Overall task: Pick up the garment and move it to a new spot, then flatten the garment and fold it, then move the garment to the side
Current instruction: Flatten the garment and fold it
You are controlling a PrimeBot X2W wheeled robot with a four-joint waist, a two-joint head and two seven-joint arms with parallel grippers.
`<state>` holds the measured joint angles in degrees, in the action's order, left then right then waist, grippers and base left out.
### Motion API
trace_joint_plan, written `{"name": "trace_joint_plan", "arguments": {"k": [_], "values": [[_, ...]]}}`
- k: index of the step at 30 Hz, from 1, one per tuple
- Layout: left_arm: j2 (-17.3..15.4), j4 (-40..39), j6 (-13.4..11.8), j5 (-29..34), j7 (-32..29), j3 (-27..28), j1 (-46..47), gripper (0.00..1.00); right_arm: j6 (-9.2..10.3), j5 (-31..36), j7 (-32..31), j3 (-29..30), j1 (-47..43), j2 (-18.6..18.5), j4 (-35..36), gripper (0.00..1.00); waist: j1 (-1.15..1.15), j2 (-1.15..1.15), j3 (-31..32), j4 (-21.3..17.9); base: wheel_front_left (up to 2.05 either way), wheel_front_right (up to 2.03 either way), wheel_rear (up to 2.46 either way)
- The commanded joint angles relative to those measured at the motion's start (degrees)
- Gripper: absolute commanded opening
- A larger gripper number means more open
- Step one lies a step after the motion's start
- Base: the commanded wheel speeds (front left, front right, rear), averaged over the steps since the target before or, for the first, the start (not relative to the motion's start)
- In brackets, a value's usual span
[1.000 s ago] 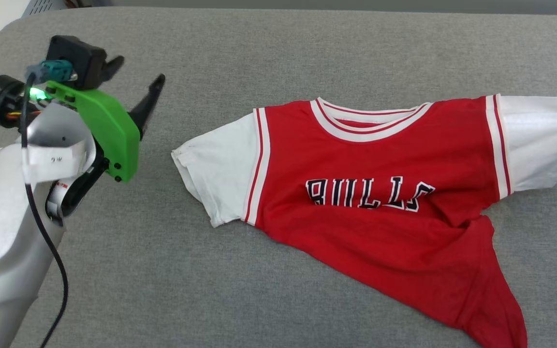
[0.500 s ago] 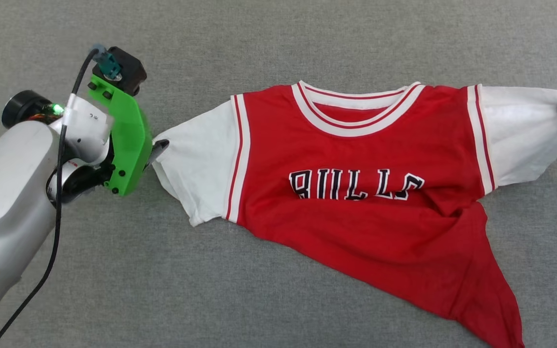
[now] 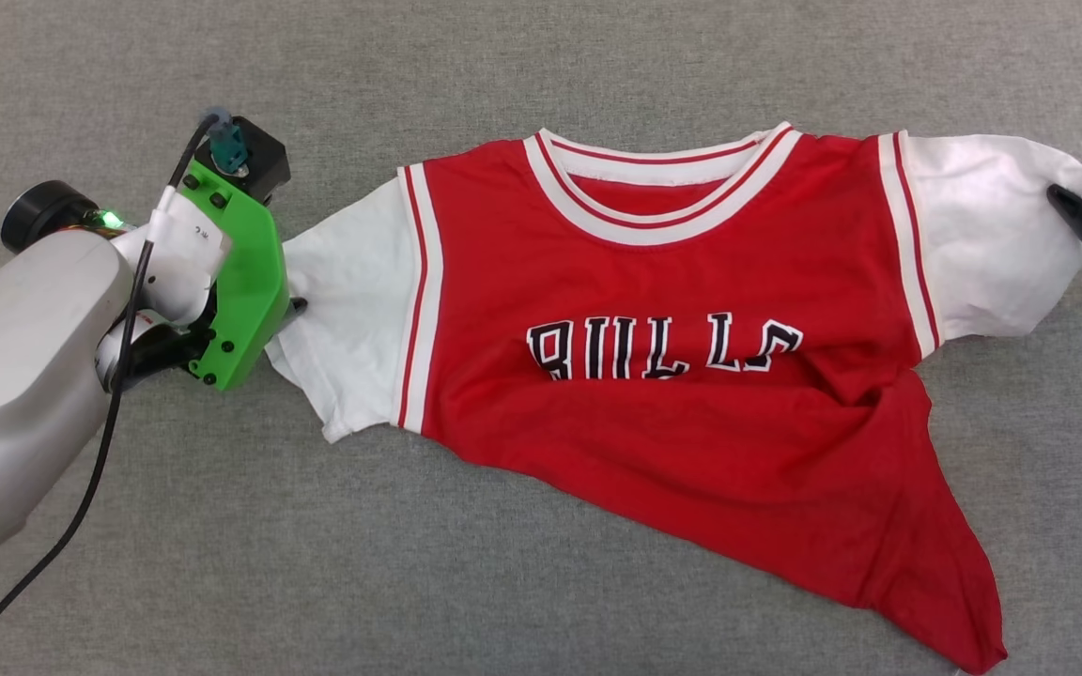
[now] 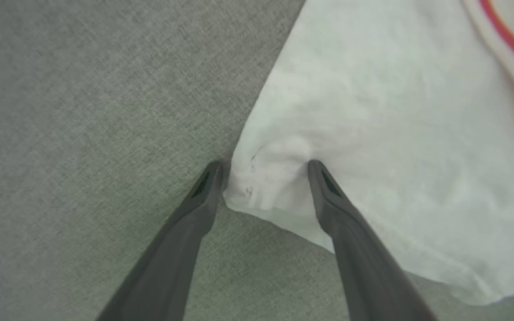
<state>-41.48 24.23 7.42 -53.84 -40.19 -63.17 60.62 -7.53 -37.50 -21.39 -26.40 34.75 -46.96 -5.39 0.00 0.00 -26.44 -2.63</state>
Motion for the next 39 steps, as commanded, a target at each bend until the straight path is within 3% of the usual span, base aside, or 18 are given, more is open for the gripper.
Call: {"name": "trace_joint_plan", "arguments": {"k": [1,8,18,22,23,27,39], "values": [[-0.1,1.4,0.1,-0.8,-0.1,-3.5,-2.3,0.0,0.04,-0.3,0.7,-0.2,1.2,0.1,-0.3,0.0,0.0,0.0,0.0,0.0,0.0,0.0,0.0],[-2.1,0.2,0.1,-1.6,5.0,-7.2,0.1,0.0,0.04,-0.7,2.6,-1.4,2.1,0.1,-1.4,0.0,0.0,0.0,1.6,0.8,0.0,0.0,0.0],[-3.9,-2.7,-0.2,3.3,22.8,-5.0,4.1,0.0,0.04,-1.3,7.6,0.4,2.7,-1.4,-1.7,0.0,0.0,0.0,8.4,2.9,0.0,0.0,0.0],[-4.5,-6.6,-2.1,6.2,29.8,-2.9,5.6,0.0,0.04,-1.9,9.4,3.8,1.9,-2.7,-0.3,0.0,0.0,0.0,10.9,3.8,0.0,0.0,0.0],[-5.1,-10.1,-4.0,8.4,33.6,-1.4,7.0,0.0,0.04,-2.0,9.7,6.2,1.3,-3.7,1.2,0.0,0.0,0.0,12.5,4.2,0.0,0.0,0.0],[-6.1,-14.0,-6.6,10.3,36.6,0.6,9.0,0.0,0.04,-1.2,9.7,8.7,1.9,-4.3,3.2,0.0,0.0,0.0,13.9,4.2,0.0,0.0,0.0],[-8.2,-19.9,-9.5,12.3,38.0,4.3,14.2,0.0,0.04,0.7,9.0,12.5,8.4,-2.3,4.1,0.0,0.0,0.0,15.0,3.2,0.0,0.0,0.0]]}}
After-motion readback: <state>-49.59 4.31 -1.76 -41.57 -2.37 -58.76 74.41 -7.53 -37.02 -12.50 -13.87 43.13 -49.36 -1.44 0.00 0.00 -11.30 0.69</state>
